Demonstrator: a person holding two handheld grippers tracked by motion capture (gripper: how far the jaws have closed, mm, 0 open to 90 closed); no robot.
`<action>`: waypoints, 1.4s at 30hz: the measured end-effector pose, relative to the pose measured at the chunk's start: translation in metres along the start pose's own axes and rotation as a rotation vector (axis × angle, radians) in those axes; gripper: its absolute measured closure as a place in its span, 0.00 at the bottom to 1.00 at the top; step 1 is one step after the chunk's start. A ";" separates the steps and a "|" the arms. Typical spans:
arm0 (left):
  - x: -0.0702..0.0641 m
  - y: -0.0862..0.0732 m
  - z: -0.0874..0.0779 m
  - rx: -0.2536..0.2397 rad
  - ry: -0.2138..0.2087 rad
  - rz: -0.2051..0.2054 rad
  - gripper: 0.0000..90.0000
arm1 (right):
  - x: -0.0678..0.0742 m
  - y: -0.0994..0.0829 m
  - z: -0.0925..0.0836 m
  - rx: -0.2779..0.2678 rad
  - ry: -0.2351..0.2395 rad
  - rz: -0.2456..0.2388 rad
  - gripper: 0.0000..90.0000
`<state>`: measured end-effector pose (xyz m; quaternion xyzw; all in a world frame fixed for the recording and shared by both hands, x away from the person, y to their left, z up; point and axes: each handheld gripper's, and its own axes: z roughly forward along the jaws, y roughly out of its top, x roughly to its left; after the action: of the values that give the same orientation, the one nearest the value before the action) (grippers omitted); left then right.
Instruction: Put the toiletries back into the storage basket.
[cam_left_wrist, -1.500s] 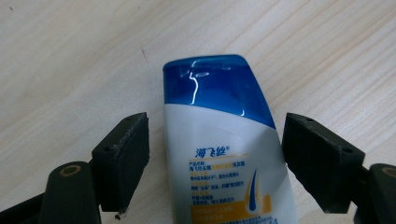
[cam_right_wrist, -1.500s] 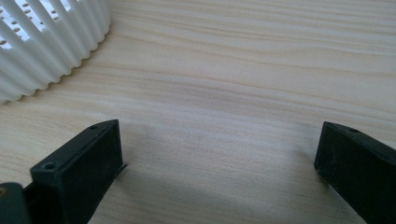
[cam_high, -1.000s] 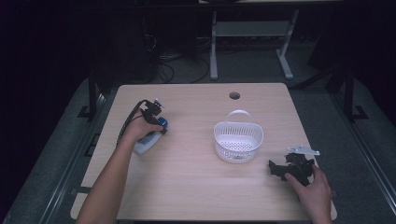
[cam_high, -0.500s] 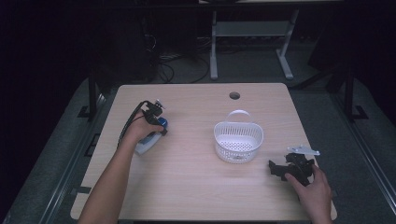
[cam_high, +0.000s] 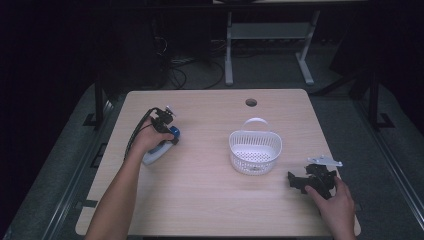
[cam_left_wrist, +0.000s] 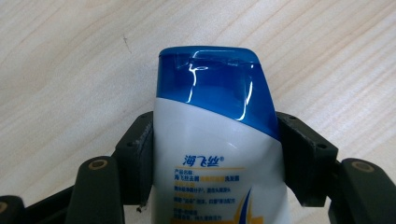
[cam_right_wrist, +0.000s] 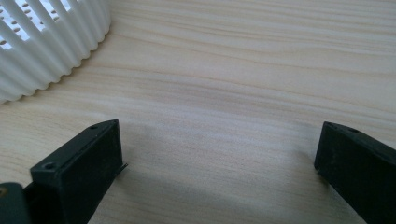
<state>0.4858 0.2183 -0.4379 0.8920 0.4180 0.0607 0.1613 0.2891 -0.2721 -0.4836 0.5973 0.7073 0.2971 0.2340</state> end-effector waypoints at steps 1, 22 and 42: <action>0.001 -0.001 -0.002 -0.004 -0.005 -0.002 0.40 | 0.000 0.000 0.000 0.000 0.000 0.000 0.00; 0.009 -0.030 -0.042 -0.212 -0.100 -0.032 0.41 | 0.000 0.000 0.000 0.001 0.000 -0.001 0.00; -0.004 -0.055 -0.088 -0.508 -0.216 -0.039 0.41 | 0.000 0.000 0.000 0.000 0.000 -0.002 0.00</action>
<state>0.4222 0.2691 -0.3733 0.8161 0.3868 0.0649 0.4244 0.2891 -0.2722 -0.4836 0.5968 0.7078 0.2968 0.2341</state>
